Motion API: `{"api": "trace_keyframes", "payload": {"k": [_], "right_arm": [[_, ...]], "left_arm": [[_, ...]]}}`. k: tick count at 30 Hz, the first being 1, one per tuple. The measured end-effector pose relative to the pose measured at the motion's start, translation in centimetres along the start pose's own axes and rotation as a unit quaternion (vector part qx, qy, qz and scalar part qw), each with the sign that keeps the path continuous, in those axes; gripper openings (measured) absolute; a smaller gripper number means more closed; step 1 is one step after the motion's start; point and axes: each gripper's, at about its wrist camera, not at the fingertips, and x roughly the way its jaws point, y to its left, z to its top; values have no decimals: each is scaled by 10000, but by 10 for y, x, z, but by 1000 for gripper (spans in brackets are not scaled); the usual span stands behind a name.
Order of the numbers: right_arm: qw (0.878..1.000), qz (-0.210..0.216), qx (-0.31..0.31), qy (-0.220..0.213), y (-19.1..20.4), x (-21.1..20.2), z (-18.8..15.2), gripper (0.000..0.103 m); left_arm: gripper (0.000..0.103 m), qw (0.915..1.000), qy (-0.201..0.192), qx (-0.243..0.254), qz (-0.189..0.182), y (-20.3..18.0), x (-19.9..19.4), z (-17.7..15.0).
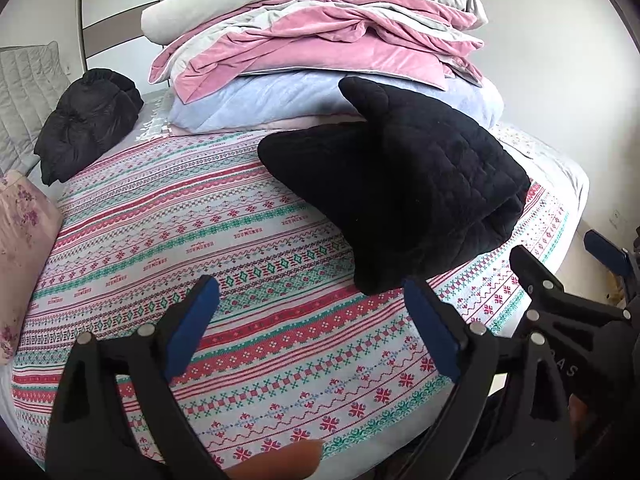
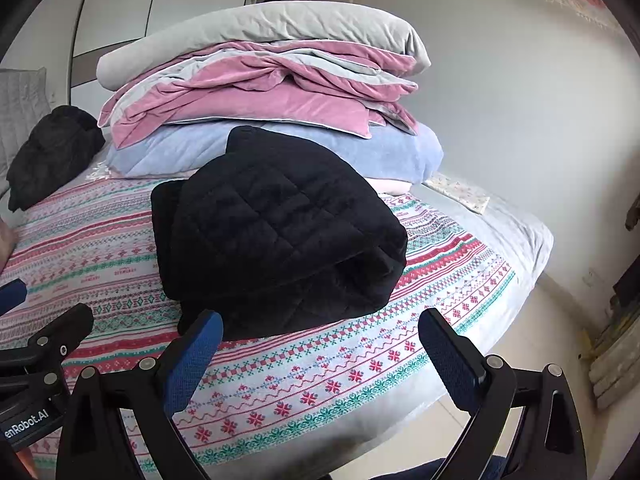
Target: Fold large clothes
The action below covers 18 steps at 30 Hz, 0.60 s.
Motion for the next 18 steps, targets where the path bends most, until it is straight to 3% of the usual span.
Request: {"api": "trace_keyframes", "payload": {"k": [18], "right_arm": [[10000, -19, 20, 5, -2, 1, 0, 99]], "left_arm": [[95, 10000, 19, 15, -26, 0, 0, 0]]}}
